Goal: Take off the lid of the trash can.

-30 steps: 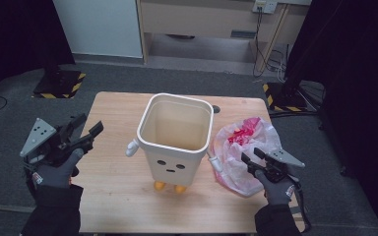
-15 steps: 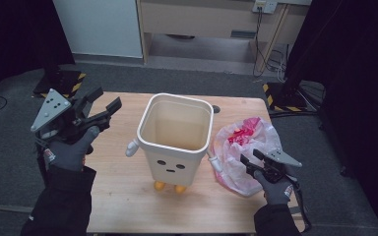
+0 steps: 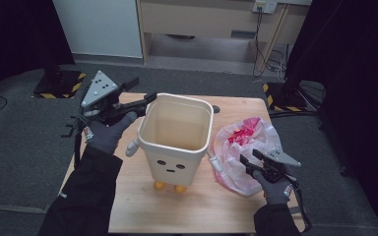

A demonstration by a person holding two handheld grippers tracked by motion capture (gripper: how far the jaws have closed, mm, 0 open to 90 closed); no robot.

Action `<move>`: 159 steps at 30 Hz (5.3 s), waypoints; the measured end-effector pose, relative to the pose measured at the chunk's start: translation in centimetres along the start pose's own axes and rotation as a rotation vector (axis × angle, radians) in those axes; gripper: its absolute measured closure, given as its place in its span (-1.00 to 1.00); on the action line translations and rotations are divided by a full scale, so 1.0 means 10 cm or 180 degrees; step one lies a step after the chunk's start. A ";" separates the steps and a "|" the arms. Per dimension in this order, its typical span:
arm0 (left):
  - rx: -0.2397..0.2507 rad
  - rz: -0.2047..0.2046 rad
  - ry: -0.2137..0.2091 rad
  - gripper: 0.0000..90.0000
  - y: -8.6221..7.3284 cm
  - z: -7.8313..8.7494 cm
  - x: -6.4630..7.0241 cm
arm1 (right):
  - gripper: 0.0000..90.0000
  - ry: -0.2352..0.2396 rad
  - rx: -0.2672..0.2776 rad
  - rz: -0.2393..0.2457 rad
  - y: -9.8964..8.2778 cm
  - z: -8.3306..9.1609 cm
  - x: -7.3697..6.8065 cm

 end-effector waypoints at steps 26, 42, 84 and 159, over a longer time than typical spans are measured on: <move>-0.0737 0.0156 -0.0309 -0.34 -0.44 -0.65 -0.04 | -0.10 0.0075 -0.0134 0.0079 -0.06 -0.09 -0.04; -0.1027 0.0145 -0.0353 0.16 -0.51 -0.67 -0.10 | -0.09 0.0084 -0.0220 0.0110 -0.10 -0.12 -0.04; -0.0338 0.0374 -0.0094 0.29 0.35 0.18 -0.46 | -0.05 0.0056 -0.0311 0.0171 -0.14 -0.15 -0.03; -0.1674 0.0274 0.1145 0.30 -2.82 0.84 -1.12 | -0.06 0.0001 -0.0280 0.0255 -0.14 -0.12 -0.07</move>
Point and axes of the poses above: each handheld gripper's, and its own axes: z roughly backward along the jaws, y roughly out of its top, x roughly to its right, the point moved 4 cm from there along -z, roughly forward along the jaws, and after that the axes turned 4 degrees about -z, right-handed, at the moved point
